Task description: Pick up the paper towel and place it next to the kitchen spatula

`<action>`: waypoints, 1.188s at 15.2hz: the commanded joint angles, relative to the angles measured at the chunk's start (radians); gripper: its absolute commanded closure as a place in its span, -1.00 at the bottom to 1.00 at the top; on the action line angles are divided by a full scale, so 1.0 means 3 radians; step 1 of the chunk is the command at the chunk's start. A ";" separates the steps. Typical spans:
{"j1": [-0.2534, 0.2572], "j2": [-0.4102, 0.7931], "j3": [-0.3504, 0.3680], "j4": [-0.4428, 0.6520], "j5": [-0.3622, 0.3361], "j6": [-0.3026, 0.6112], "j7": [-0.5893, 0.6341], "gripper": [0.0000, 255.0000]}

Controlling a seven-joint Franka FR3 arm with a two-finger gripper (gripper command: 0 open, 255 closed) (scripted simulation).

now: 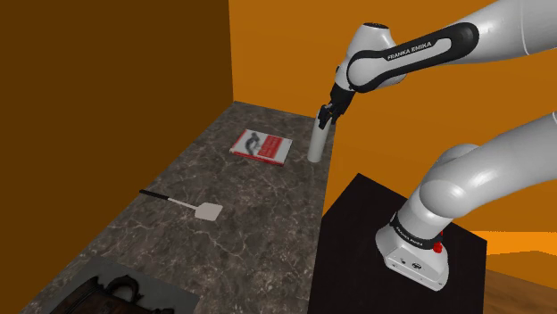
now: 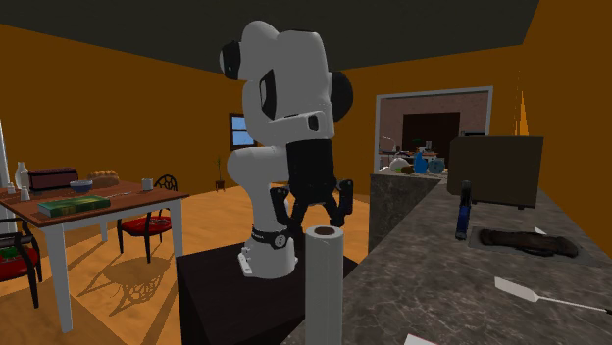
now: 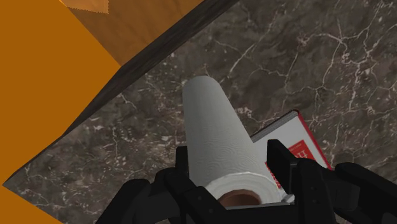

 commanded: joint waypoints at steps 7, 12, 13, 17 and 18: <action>0.0000 0.0001 0.0000 0.0000 0.0000 -0.0001 0.0000 1.00; -0.0003 -0.0071 0.0012 0.0087 -0.0002 -0.0160 0.0010 1.00; -0.0004 -0.0093 0.0016 0.0118 -0.0003 -0.0213 0.0013 1.00; -0.0005 -0.0170 0.0032 0.0248 -0.0003 -0.0419 0.0023 1.00; -0.0005 -0.0186 0.0035 0.0282 -0.0002 -0.0469 0.0025 1.00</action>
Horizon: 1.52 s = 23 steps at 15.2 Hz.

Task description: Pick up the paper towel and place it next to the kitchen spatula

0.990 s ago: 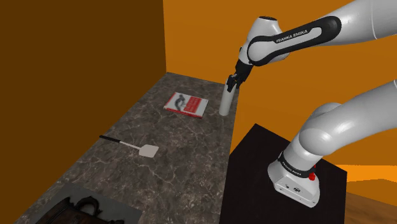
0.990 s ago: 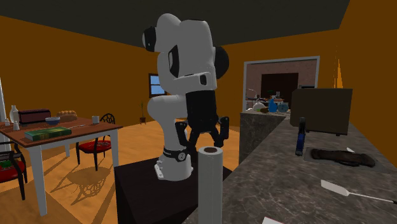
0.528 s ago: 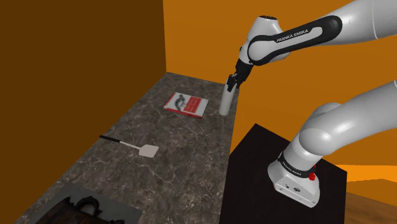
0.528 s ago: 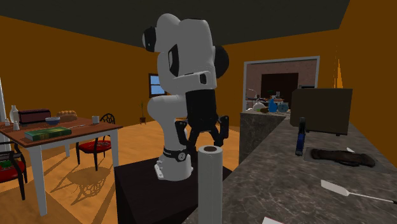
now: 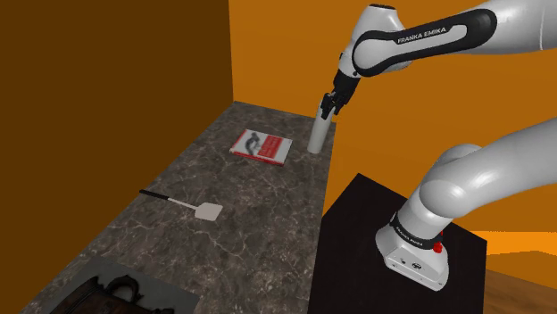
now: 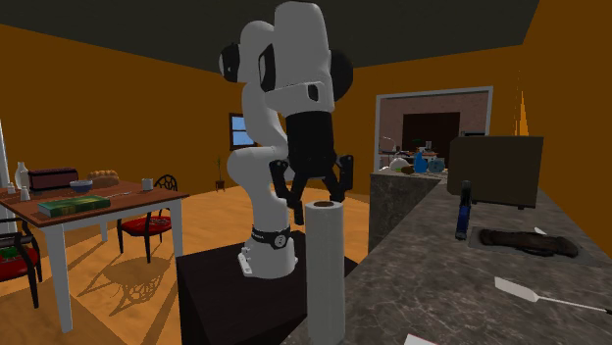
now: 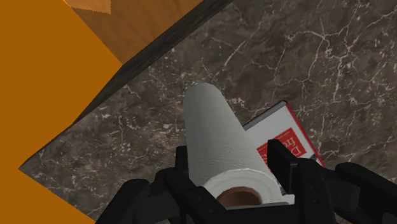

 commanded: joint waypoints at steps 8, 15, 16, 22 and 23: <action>0.0004 -0.0105 0.0030 0.0334 0.0008 -0.0440 0.0019 1.00; 0.0010 -0.0141 0.0049 0.0622 0.0016 -0.0764 0.0030 1.00; 0.0011 -0.0143 0.0052 0.0666 0.0018 -0.0810 0.0031 1.00; 0.0017 -0.0138 0.0065 0.0938 0.0026 -0.1077 0.0037 1.00; 0.0018 -0.0135 0.0067 0.0985 0.0028 -0.1121 0.0038 1.00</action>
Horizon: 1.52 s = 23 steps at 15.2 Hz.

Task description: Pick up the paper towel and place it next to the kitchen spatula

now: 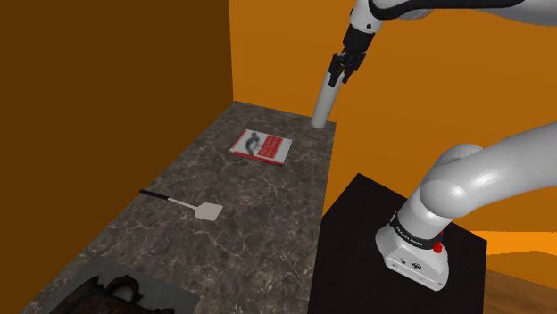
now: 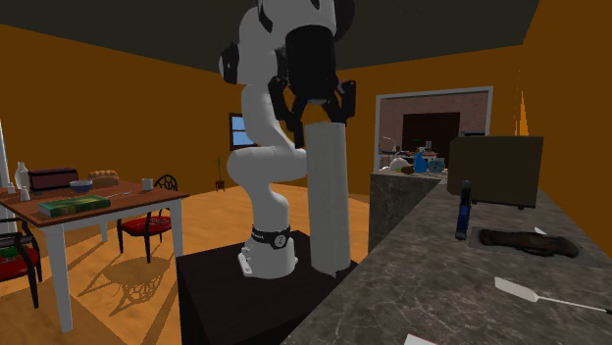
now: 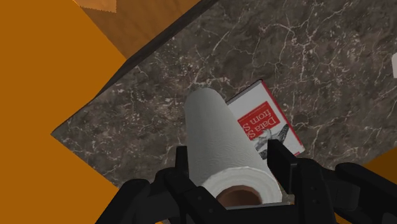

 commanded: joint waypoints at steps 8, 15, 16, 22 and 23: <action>0.0011 0.0044 0.0017 0.0445 0.0014 -0.0402 0.0009 1.00; 0.0021 0.0126 0.0025 0.0826 0.0026 -0.0702 0.0012 1.00; 0.0023 0.0140 0.0025 0.0883 0.0028 -0.0745 0.0013 1.00; 0.0031 0.0236 0.0028 0.1226 0.0039 -0.0992 0.0013 1.00; 0.0053 0.0248 0.0092 0.1230 0.0058 -0.0985 0.0094 1.00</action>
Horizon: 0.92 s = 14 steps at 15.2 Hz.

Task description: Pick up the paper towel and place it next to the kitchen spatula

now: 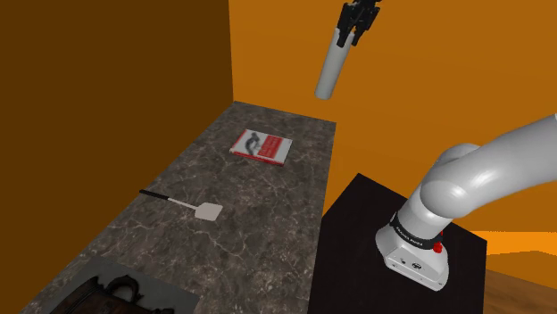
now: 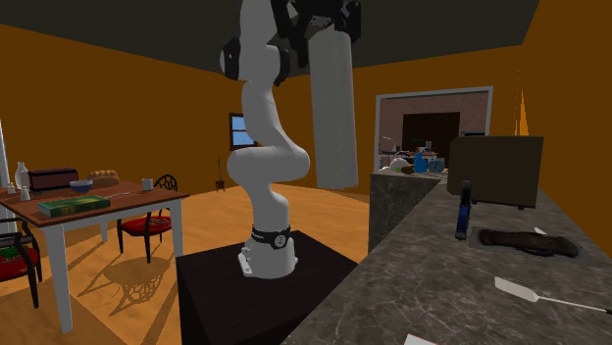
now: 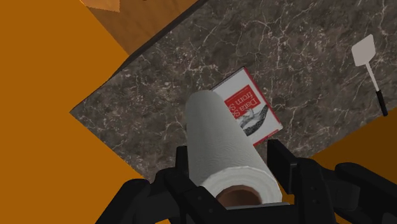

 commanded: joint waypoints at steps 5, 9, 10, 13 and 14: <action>0.0119 0.0120 0.0351 0.0099 0.0098 0.0021 0.0443 1.00; 0.0201 0.0270 0.0599 0.0227 0.0149 0.0048 0.0760 1.00; 0.0222 0.0316 0.0660 0.0269 0.0157 0.0054 0.0839 1.00; 0.0280 0.0474 0.0843 0.0418 0.0170 0.0067 0.1078 1.00; 0.0299 0.0534 0.0904 0.0476 0.0169 0.0069 0.1159 1.00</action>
